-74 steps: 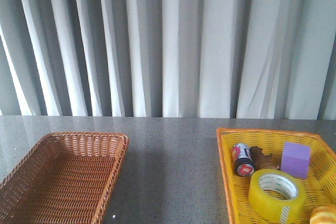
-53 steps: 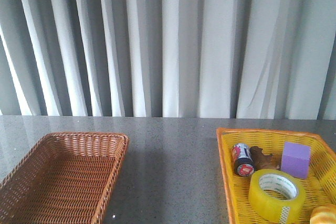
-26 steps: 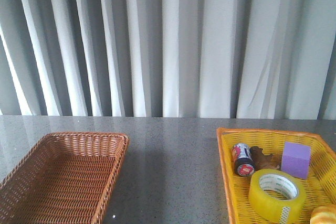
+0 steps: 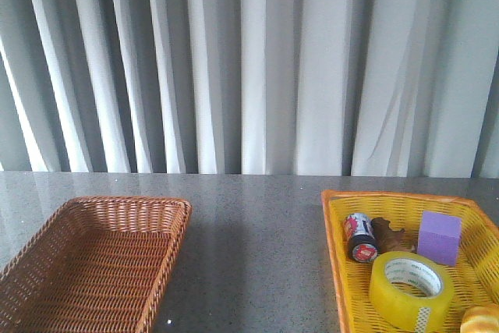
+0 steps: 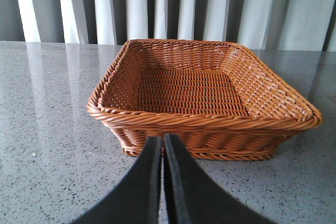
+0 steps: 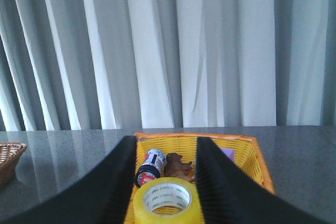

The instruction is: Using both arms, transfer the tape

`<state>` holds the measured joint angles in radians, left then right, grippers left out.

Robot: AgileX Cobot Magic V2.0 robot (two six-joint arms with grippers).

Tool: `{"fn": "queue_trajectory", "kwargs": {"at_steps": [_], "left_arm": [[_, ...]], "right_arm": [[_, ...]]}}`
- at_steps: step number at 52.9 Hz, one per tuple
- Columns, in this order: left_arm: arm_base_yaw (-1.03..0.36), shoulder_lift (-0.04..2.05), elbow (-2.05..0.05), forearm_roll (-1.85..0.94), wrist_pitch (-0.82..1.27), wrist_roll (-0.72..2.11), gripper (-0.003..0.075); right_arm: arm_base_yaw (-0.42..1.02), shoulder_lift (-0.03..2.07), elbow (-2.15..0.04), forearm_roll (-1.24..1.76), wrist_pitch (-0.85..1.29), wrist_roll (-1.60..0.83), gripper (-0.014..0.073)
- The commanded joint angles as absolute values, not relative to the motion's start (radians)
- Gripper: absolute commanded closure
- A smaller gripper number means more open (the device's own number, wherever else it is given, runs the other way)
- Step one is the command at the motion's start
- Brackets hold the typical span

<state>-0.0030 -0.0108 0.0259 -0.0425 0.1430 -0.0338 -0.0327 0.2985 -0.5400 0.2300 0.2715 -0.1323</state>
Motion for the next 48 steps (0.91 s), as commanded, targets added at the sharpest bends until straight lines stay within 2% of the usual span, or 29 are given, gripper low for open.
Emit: {"fn": "queue_trajectory", "kwargs": {"at_steps": [1, 5, 8, 25, 35, 48], "left_arm": [[-0.011, -0.026, -0.002, -0.045, 0.073, -0.042, 0.0726], [-0.011, -0.026, -0.002, -0.045, 0.073, -0.042, 0.0726], [-0.011, -0.026, -0.002, -0.045, 0.073, -0.042, 0.0726], [-0.011, -0.026, -0.002, -0.045, 0.073, -0.042, 0.0726], [-0.011, -0.026, -0.002, -0.045, 0.073, -0.042, 0.0726], [-0.011, -0.026, -0.002, -0.045, 0.073, -0.042, 0.0726]], "right_arm": [[-0.039, 0.424, -0.674, 0.219, 0.220, -0.194, 0.0152], [-0.039, 0.528, -0.755, 0.220, 0.222, -0.243, 0.0076], [-0.039, 0.610, -0.816, 0.218, 0.266, -0.250, 0.0060], [-0.039, 1.174, -1.184, 0.171, 0.584, -0.315, 0.0069], [-0.039, 1.440, -1.266, 0.120, 0.605, -0.304, 0.0069], [-0.039, 1.641, -1.315, 0.090, 0.582, -0.300, 0.0069]]}}
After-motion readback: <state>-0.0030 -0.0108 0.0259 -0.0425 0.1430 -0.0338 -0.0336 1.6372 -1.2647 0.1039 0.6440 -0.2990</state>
